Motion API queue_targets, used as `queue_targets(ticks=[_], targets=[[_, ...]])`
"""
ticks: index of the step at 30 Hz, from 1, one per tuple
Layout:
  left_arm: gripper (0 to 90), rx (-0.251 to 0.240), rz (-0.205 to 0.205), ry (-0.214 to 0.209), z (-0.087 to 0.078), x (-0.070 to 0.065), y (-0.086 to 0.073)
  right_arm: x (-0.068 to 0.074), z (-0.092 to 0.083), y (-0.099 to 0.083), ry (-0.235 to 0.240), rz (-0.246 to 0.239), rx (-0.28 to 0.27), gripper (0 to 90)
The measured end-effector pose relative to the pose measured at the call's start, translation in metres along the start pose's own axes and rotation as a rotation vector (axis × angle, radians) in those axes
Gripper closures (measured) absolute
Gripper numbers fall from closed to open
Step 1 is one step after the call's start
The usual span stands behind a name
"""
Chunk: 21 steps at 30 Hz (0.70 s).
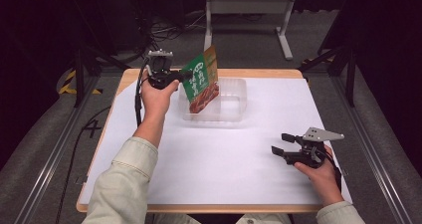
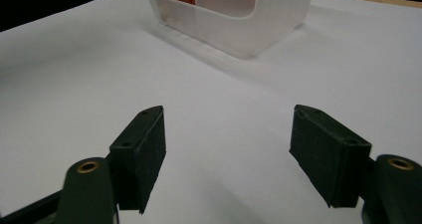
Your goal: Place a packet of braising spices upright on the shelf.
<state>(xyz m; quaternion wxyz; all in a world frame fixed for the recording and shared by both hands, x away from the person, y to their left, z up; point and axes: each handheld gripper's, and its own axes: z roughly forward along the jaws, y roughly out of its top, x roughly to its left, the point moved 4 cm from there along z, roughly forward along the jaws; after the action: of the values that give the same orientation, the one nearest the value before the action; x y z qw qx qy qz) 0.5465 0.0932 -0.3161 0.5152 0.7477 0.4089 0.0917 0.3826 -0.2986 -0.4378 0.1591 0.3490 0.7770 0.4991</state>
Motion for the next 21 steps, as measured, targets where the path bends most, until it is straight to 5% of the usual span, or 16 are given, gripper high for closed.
queue_targets(ticks=[6,21], targets=[[51.4,-0.017,-0.014,-0.027,0.002,-0.003,0.001,0.0,0.0,0.0,-0.001,-0.001,0.0,30.3],[39.0,-0.105,-0.021,-0.113,-0.011,-0.018,0.007,0.002,0.005,0.002,0.01,-0.009,0.005,30.1]])
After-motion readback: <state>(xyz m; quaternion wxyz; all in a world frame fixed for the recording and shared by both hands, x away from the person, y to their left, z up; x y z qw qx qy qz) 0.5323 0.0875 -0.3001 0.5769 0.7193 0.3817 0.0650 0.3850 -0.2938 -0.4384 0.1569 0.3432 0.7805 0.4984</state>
